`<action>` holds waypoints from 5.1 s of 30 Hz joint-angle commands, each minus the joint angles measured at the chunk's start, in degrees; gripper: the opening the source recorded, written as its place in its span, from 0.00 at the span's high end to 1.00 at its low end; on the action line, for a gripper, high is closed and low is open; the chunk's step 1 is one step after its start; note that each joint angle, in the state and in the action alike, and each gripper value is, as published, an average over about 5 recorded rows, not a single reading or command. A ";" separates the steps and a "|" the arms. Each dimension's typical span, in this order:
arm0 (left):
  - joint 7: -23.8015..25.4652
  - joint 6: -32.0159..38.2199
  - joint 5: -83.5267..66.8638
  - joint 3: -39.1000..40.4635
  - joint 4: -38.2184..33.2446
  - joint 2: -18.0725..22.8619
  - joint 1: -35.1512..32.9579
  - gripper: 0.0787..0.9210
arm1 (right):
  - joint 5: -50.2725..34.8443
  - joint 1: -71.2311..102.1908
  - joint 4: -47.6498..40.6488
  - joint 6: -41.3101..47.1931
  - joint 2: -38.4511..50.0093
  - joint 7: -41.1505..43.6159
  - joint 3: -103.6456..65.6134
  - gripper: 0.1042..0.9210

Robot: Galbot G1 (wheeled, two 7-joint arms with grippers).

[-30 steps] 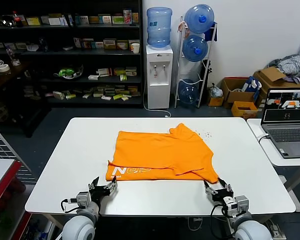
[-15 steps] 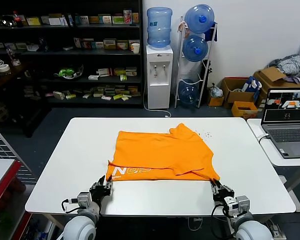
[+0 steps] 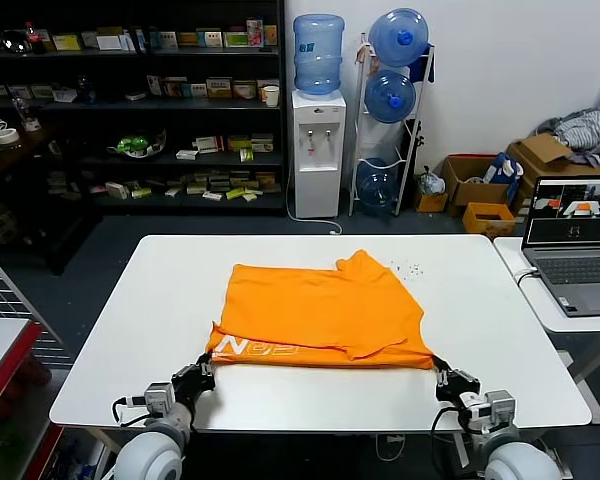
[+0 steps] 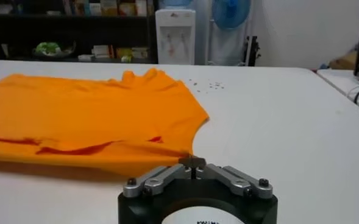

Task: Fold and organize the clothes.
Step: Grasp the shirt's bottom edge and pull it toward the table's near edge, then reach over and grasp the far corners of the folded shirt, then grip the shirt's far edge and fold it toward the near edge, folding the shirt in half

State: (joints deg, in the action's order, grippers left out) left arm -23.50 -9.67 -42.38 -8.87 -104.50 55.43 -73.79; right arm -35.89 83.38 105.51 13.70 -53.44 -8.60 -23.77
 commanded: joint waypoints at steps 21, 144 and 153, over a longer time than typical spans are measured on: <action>-4.63 -1.71 -4.91 -1.83 -16.24 -9.40 -18.30 0.98 | -7.87 27.33 16.66 4.70 5.04 -3.67 -11.22 0.96; 3.73 -1.19 -2.55 6.10 -0.11 -2.50 10.70 0.99 | -14.32 -19.13 -2.61 4.32 3.74 -4.92 12.46 0.98; 2.58 -1.10 -1.92 4.50 -4.44 -4.88 4.27 0.99 | -15.17 -14.01 2.48 6.00 5.07 -7.24 10.18 0.98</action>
State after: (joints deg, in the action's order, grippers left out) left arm -19.87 -10.92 -44.50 -3.37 -102.59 52.41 -62.15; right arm -50.66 61.55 99.91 19.02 -50.79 -14.43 -10.85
